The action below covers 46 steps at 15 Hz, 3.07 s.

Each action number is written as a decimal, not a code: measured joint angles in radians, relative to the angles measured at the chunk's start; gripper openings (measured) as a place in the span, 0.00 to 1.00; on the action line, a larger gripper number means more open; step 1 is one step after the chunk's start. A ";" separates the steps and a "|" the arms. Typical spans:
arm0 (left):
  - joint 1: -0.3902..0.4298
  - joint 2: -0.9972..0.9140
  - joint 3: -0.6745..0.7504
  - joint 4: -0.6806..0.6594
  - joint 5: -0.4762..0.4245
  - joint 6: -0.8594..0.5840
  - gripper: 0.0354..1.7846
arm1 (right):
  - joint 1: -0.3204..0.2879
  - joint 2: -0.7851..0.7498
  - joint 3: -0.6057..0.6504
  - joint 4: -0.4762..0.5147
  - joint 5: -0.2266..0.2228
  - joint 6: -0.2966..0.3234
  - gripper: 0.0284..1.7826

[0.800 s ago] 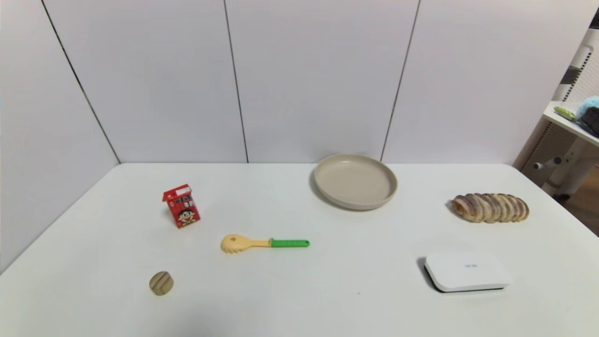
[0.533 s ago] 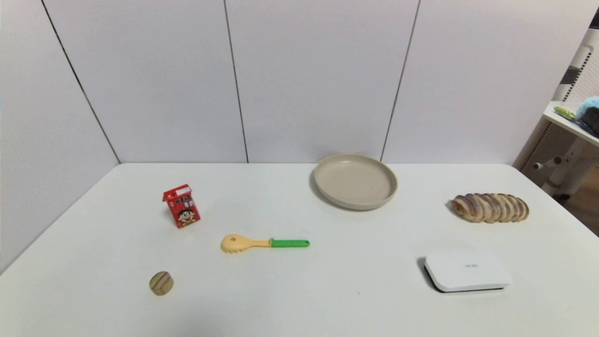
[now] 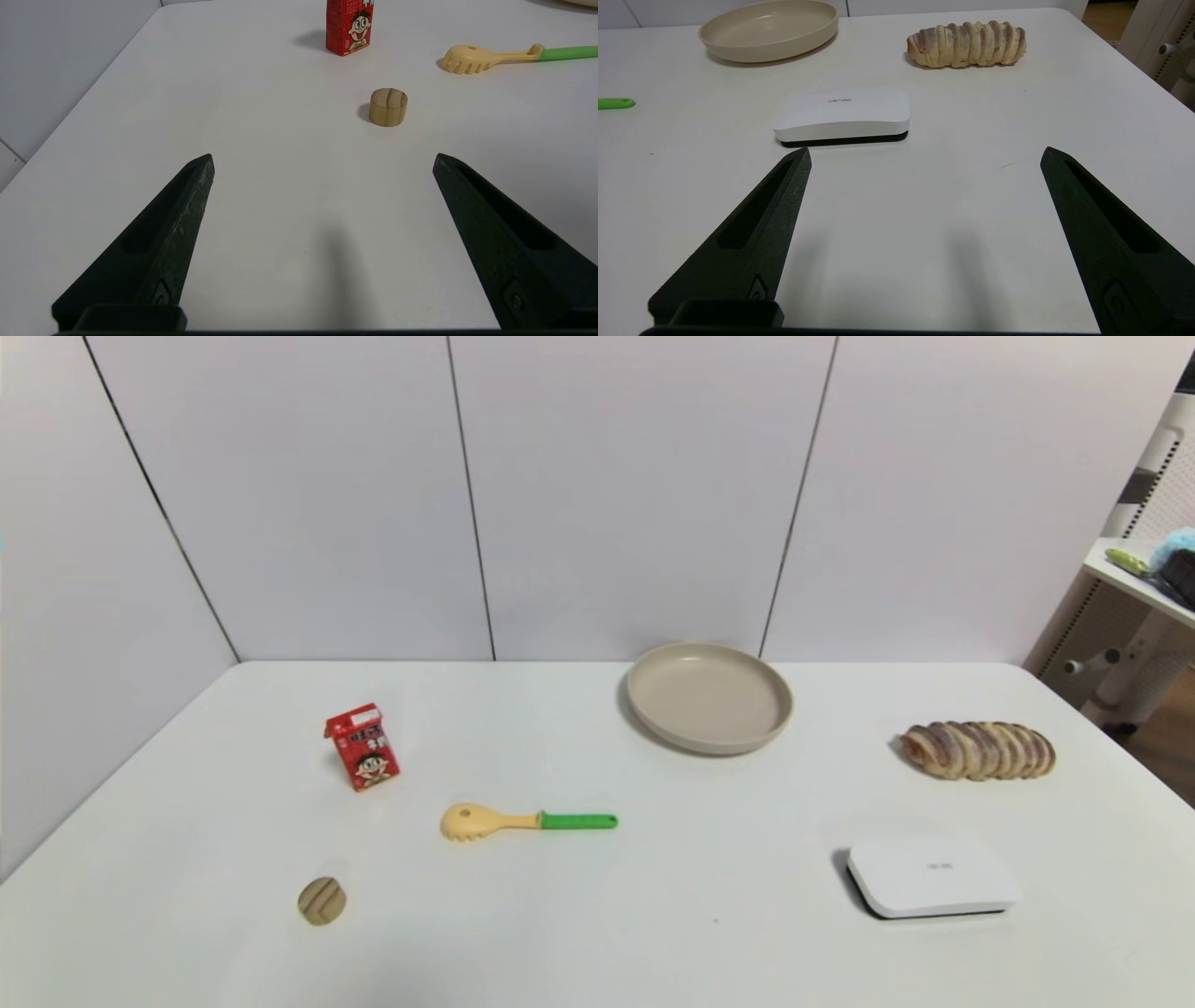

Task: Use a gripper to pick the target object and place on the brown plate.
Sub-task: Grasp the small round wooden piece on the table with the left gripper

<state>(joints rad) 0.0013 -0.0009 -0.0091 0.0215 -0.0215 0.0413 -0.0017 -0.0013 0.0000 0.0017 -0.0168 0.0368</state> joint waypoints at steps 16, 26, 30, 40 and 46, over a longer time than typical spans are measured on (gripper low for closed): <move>-0.061 0.544 -0.499 0.141 0.025 0.248 0.94 | 0.000 0.000 0.000 0.000 -0.001 0.000 0.95; -0.191 1.238 -1.048 0.697 -0.001 0.355 0.94 | 0.000 0.000 0.000 0.000 0.000 0.000 0.95; -0.203 1.420 -1.059 0.701 -0.006 0.353 0.94 | 0.000 0.000 0.000 0.000 0.000 0.000 0.95; -0.239 1.637 -1.060 0.662 -0.006 0.351 0.94 | 0.000 0.000 0.000 0.000 -0.001 0.000 0.95; -0.238 1.696 -1.059 0.628 -0.006 0.346 0.94 | 0.000 0.000 0.000 0.000 -0.001 0.000 0.95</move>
<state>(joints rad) -0.2366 1.6949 -1.0685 0.6494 -0.0274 0.3877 -0.0017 -0.0013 0.0000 0.0017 -0.0177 0.0370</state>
